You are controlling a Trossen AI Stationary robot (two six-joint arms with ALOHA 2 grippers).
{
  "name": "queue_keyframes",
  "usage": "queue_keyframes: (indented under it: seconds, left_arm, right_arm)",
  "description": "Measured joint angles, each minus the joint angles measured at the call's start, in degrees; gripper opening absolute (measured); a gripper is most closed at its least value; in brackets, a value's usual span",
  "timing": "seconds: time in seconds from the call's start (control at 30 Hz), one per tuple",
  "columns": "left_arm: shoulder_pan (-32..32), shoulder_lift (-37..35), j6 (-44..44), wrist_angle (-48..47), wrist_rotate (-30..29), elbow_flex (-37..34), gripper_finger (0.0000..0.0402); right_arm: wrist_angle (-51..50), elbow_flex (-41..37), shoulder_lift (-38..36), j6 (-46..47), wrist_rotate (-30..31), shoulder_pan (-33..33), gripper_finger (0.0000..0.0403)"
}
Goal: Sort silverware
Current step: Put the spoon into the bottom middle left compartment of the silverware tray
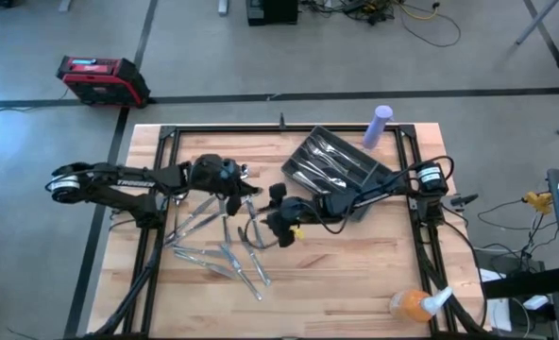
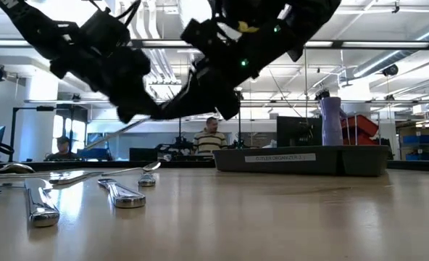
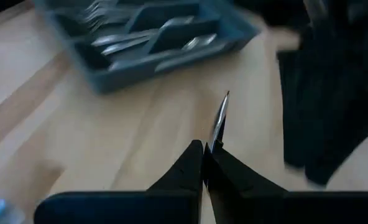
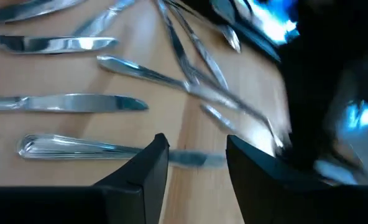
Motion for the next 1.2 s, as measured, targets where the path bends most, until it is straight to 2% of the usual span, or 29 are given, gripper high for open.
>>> queue_keyframes:
  seconds: [0.23,0.37,0.57,0.8,0.93,1.2]
  left_arm:
    - [0.0,8.1,-9.1,7.0,0.8,0.2,0.0000]
    - [0.0,12.6,-13.1,11.6,1.2,1.1,0.0000]
    - [0.0,18.5,-17.8,20.5,8.5,2.6,0.0000]
    - [-0.1,24.6,-20.2,25.3,11.0,3.5,0.0000]
    - [0.0,25.9,-19.3,28.5,16.5,3.6,0.0000]
    - [-0.2,25.6,-13.9,28.2,18.3,3.7,0.0000]
  right_arm:
    - [-0.4,1.8,0.7,-19.6,4.7,1.9,0.0125]
    - [-3.9,3.4,1.2,-21.0,4.8,0.7,0.0120]
    - [-8.4,5.1,2.9,-23.1,3.9,-0.7,0.0123]
    - [-11.4,5.6,4.2,-24.6,4.0,-1.9,0.0124]
    - [-14.1,6.0,4.5,-24.4,3.0,-2.1,0.0102]
    - [-14.0,6.2,4.4,-21.7,2.2,-2.2,0.0011]
